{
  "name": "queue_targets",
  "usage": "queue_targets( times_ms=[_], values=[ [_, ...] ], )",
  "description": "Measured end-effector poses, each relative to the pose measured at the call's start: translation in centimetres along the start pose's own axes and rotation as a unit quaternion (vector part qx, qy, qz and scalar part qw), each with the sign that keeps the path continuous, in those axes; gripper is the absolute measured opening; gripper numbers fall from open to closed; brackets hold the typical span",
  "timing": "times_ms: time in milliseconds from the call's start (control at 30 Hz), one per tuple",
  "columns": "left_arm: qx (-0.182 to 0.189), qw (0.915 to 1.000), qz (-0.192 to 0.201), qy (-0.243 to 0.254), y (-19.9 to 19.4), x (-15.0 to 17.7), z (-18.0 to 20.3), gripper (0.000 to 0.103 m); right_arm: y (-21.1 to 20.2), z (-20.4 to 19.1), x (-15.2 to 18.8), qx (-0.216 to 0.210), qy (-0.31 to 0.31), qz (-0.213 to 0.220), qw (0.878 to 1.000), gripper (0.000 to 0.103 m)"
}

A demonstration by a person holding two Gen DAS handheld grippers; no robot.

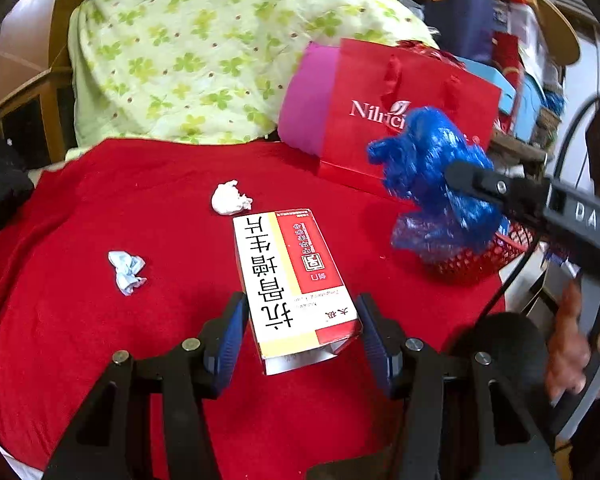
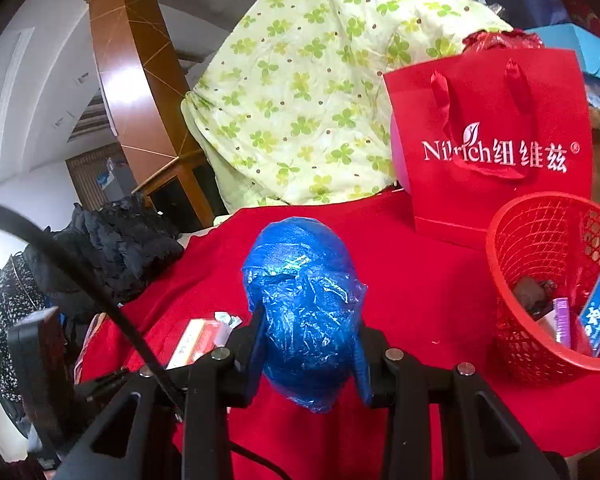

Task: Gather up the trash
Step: 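Drop the medicine box into the red basket with the left tool while the right carries the blue bag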

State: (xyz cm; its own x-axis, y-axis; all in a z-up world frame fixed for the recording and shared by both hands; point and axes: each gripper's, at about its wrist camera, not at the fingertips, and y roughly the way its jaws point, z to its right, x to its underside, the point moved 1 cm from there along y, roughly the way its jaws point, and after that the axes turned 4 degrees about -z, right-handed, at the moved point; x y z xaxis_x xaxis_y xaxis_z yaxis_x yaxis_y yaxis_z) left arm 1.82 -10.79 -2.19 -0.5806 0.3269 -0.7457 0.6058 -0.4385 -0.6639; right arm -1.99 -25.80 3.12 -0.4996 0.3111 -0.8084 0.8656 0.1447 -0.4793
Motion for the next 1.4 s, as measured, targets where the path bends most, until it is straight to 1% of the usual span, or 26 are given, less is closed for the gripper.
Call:
queue_targets(
  times_ms=[67, 167, 267, 333, 533, 733, 1200, 1300, 1400],
  values=[
    [-0.003, 1.0000, 0.005, 0.001, -0.7, -0.4, 0.1, 0.057, -0.7, -0.1, 0.0, -0.001, 0.001, 0.004, 1.000, 0.039],
    [-0.019, 0.9995, 0.027, -0.001, -2.2, -1.6, 0.1, 0.057, -1.7, -0.2, -0.3, -0.004, 0.004, 0.014, 1.000, 0.039],
    [-0.048, 0.9977, 0.046, 0.012, -3.6, -2.8, 0.6, 0.057, -2.7, -0.4, -0.7, -0.007, 0.001, 0.025, 1.000, 0.039],
    [-0.060, 0.9966, 0.054, 0.016, -4.2, -3.2, 0.9, 0.057, -3.2, -0.6, -0.8, -0.010, 0.000, 0.030, 0.999, 0.039],
    [-0.082, 0.9940, 0.064, 0.032, -5.4, -3.9, 2.2, 0.057, -4.6, -0.7, -1.0, -0.014, -0.002, 0.042, 0.999, 0.039],
    [-0.098, 0.9918, 0.069, 0.044, -5.9, -4.7, 3.2, 0.057, -6.6, -0.7, -1.0, -0.007, -0.007, 0.068, 0.998, 0.039],
    [-0.122, 0.9873, 0.075, 0.070, -5.7, -5.8, 5.6, 0.057, -7.8, 0.3, -1.1, -0.017, 0.003, 0.082, 0.997, 0.039],
    [-0.121, 0.9873, 0.072, 0.074, -5.6, -6.1, 6.0, 0.054, -8.3, 0.5, -1.2, -0.016, 0.004, 0.090, 0.996, 0.039],
    [-0.119, 0.9868, 0.072, 0.084, -5.3, -6.0, 6.6, 0.044, -8.6, 0.9, -1.2, -0.019, 0.009, 0.095, 0.995, 0.039]
  ],
)
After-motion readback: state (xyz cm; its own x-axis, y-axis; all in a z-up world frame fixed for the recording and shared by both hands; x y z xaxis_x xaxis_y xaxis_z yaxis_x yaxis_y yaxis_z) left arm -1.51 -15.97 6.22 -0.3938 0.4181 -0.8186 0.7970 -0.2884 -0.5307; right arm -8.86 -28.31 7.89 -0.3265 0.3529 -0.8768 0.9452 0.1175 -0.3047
